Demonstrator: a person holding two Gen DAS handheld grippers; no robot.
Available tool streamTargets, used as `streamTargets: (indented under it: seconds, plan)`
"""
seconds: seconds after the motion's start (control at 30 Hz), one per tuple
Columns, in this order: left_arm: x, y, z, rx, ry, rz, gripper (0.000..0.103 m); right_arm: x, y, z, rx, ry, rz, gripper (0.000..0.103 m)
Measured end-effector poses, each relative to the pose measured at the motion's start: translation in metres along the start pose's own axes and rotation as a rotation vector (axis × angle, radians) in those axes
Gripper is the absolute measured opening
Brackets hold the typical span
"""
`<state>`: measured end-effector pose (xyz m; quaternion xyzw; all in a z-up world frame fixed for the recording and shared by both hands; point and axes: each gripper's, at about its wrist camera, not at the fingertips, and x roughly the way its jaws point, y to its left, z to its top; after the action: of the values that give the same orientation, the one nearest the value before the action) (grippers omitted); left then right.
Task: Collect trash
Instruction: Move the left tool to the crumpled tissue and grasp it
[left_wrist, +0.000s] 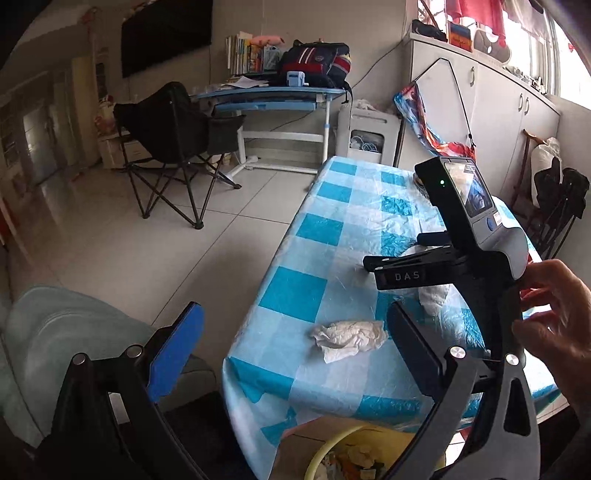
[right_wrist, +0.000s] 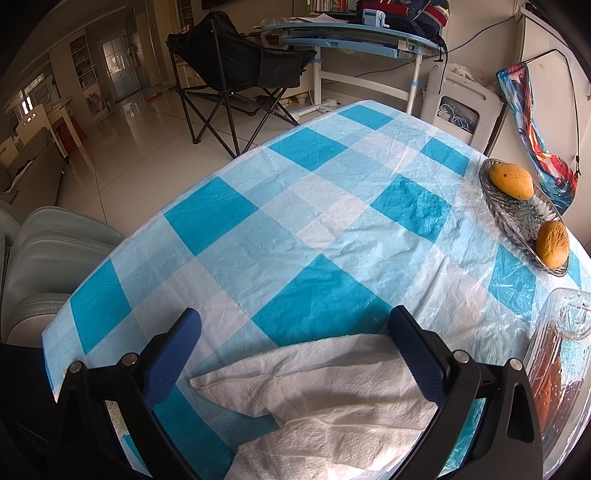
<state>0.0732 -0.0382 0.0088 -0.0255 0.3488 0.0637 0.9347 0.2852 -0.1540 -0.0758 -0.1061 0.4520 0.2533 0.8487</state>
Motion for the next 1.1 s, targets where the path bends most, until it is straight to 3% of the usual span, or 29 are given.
streamTargets:
  seconds: [0.4,0.53,0.6,0.8,0.83,0.97,1.1]
  plan:
    - [0.012,-0.003,-0.005,-0.003,0.045,-0.012,0.096,-0.001,0.002,-0.001,0.004,0.002,-0.002,0.097]
    - [0.018,0.0,-0.006,-0.019,0.068,-0.014,0.096,-0.013,-0.006,-0.001,0.088,0.04,0.033,0.097]
    - [0.021,0.001,-0.007,-0.026,0.074,-0.015,0.096,-0.036,-0.007,0.001,0.103,-0.033,0.056,0.097]
    - [0.028,-0.008,-0.01,0.013,0.089,-0.042,0.096,-0.133,-0.002,-0.008,0.033,-0.318,-0.103,0.097]
    - [0.03,-0.011,-0.011,0.022,0.093,-0.041,0.096,-0.137,-0.006,-0.012,0.046,-0.316,-0.107,0.097]
    - [0.038,-0.025,-0.014,0.057,0.12,-0.062,0.095,-0.128,-0.021,-0.024,0.118,-0.219,0.024,0.097]
    - [0.045,-0.036,-0.02,0.1,0.139,-0.06,0.082,-0.109,-0.003,-0.025,0.059,-0.16,0.031,0.097]
